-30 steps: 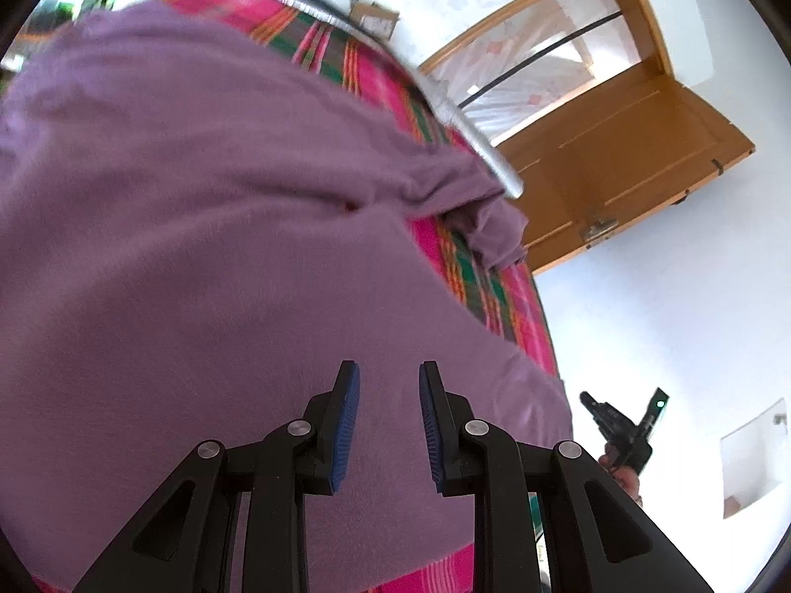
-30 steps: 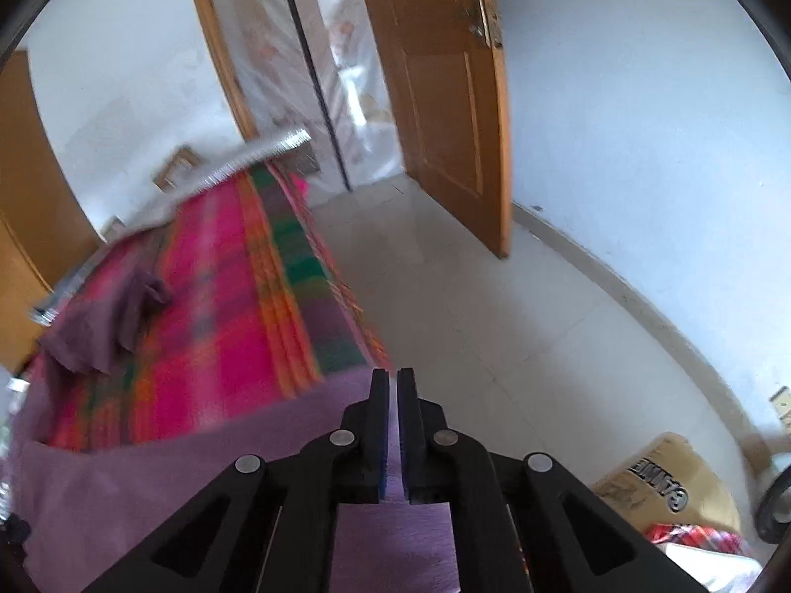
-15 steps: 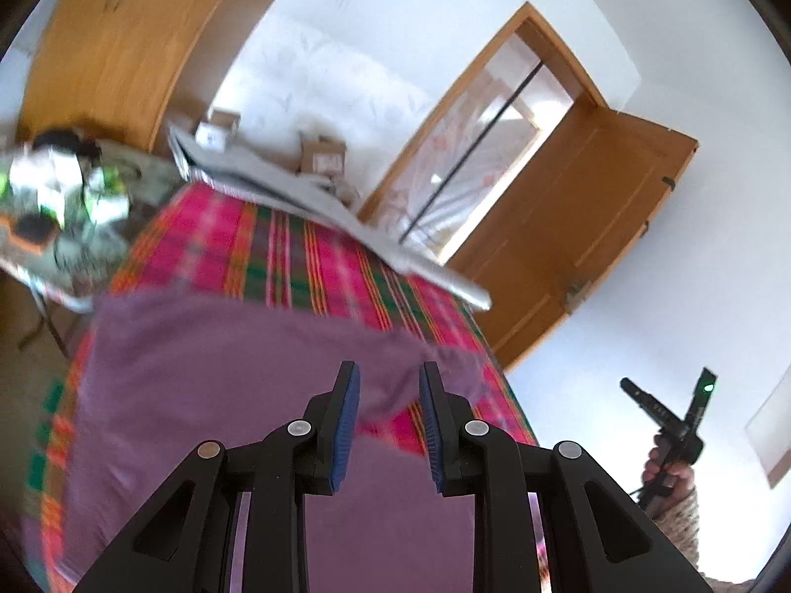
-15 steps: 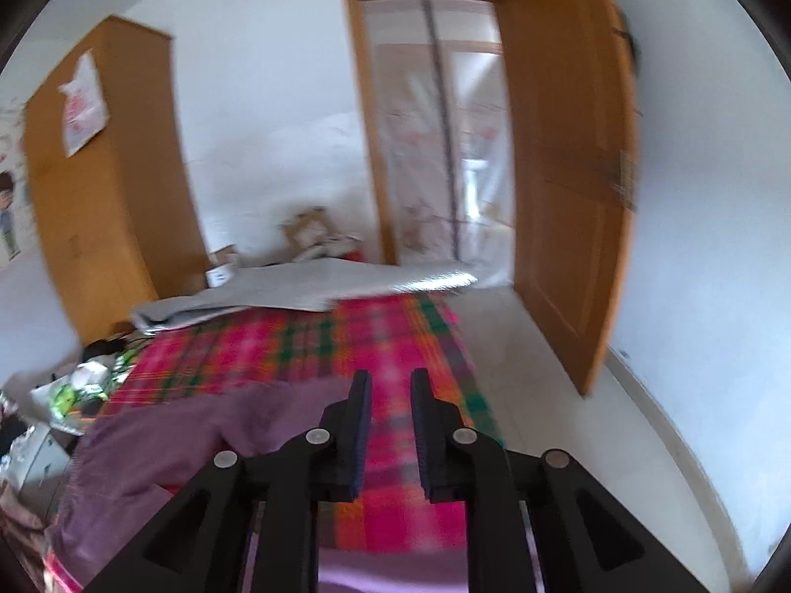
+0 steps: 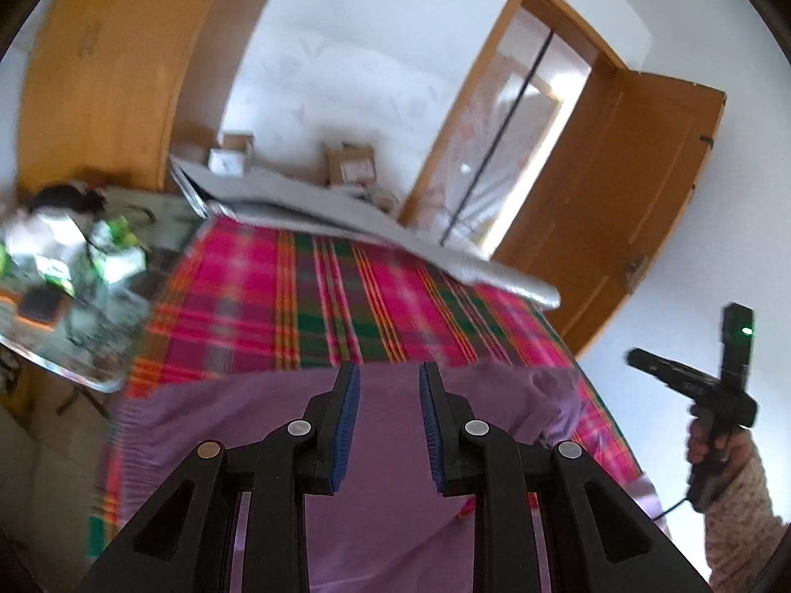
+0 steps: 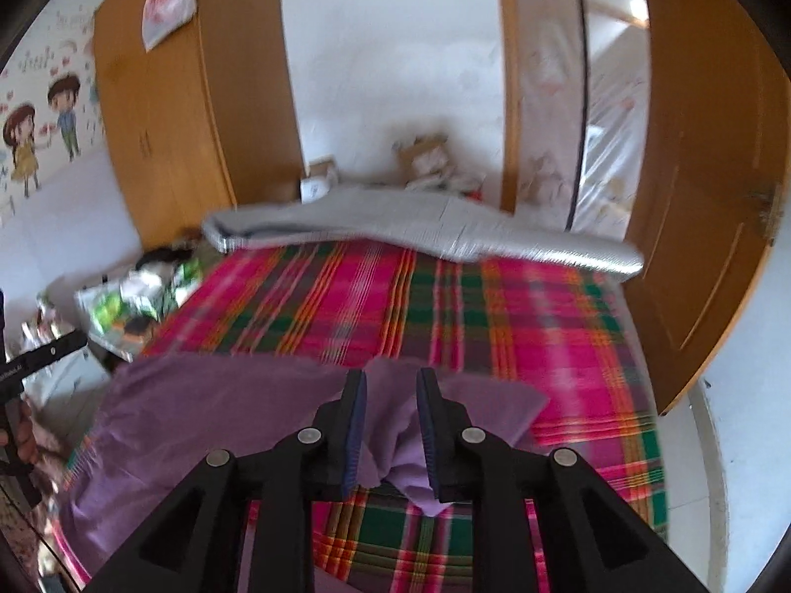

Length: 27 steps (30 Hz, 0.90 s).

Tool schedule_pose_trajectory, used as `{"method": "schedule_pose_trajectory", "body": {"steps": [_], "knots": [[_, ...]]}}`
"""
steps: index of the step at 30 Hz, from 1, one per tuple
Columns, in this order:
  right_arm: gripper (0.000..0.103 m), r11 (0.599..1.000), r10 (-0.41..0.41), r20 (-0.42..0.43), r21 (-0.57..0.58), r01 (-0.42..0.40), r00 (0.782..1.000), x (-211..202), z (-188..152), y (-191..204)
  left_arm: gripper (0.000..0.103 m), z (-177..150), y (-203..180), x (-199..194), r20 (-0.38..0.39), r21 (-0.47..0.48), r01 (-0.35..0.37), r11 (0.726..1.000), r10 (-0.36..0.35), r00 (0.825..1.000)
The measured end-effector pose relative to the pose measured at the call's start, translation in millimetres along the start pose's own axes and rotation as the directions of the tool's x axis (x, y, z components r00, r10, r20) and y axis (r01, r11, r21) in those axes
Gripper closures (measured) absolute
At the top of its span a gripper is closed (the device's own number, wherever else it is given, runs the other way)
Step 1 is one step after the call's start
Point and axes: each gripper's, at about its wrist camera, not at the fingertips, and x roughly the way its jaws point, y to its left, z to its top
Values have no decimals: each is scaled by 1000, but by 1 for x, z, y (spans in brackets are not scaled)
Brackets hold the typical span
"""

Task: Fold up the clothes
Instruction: 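Lower the pants onto the plaid bed with both tools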

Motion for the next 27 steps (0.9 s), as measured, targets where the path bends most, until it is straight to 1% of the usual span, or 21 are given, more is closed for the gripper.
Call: {"method": "schedule_pose_trajectory", "body": {"steps": [2, 4, 7, 9, 13, 14, 15, 17, 19, 23, 24, 27], "knots": [[80, 1000, 6, -48, -28, -7, 999, 22, -8, 4, 78, -4, 7, 19, -44, 1, -12, 1000, 12, 999], [78, 999, -7, -79, -35, 4, 997, 38, -16, 0, 79, -9, 14, 36, -83, 7, -28, 1000, 29, 996], [74, 1000, -25, -101, 9, 26, 995, 53, -20, -15, 78, -14, 22, 55, -138, 5, -17, 1000, 17, 990], [73, 998, -42, -114, 31, 45, 993, 60, -23, -26, 78, -14, 28, 67, -156, 6, -19, 1000, 20, 987], [72, 992, -96, -141, 64, 106, 985, 68, -30, -51, 79, -9, 38, 87, -187, 15, -63, 998, 64, 980], [71, 990, -103, -145, 80, 116, 984, 70, -32, -58, 78, -7, 40, 94, -203, 30, -66, 997, 71, 977], [70, 988, -106, -151, 93, 121, 983, 71, -34, -64, 76, -5, 41, 102, -221, 46, -68, 997, 77, 972], [69, 986, -114, -173, 104, 133, 978, 77, -37, -73, 74, -2, 49, 120, -262, 56, -88, 995, 99, 960], [69, 987, -116, -204, 88, 136, 972, 87, -39, -75, 74, -2, 57, 136, -299, 55, -106, 993, 117, 947], [68, 990, -115, -232, 57, 131, 966, 104, -42, -73, 74, -4, 61, 157, -336, 83, -119, 989, 140, 931], [68, 990, -116, -239, 52, 132, 964, 109, -42, -73, 74, -4, 60, 161, -340, 96, -121, 988, 147, 929], [68, 989, -108, -257, 67, 129, 960, 118, -43, -74, 74, -3, 60, 167, -335, 120, -123, 985, 157, 929]]}}
